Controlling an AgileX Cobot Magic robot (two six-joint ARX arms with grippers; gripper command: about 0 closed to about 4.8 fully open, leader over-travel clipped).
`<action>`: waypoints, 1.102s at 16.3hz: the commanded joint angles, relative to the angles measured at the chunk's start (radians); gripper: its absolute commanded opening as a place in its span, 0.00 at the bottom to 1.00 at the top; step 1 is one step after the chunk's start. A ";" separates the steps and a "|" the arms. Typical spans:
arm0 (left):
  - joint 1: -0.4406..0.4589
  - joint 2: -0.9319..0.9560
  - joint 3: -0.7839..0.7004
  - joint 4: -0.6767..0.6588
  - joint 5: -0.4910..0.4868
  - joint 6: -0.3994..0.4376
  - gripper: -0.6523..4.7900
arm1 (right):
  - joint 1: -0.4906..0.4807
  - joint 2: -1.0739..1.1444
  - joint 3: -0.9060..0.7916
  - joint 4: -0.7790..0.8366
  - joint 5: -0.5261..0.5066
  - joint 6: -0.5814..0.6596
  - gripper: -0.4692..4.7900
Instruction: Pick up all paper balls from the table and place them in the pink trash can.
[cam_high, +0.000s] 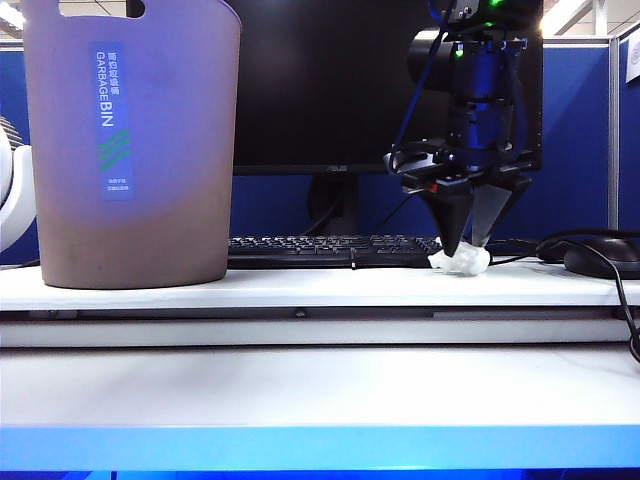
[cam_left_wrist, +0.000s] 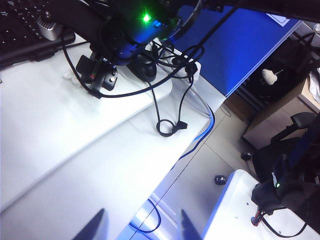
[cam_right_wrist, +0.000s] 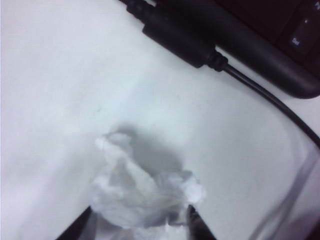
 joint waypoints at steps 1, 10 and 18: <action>0.002 -0.004 0.003 0.009 0.031 0.002 0.46 | 0.000 -0.002 0.005 0.012 -0.002 0.003 0.41; 0.002 -0.017 0.003 0.011 0.031 0.000 0.46 | 0.000 0.049 0.005 0.016 -0.032 0.008 0.52; 0.002 -0.023 0.004 0.057 0.093 0.001 0.46 | 0.002 0.024 0.008 -0.014 -0.101 0.002 0.09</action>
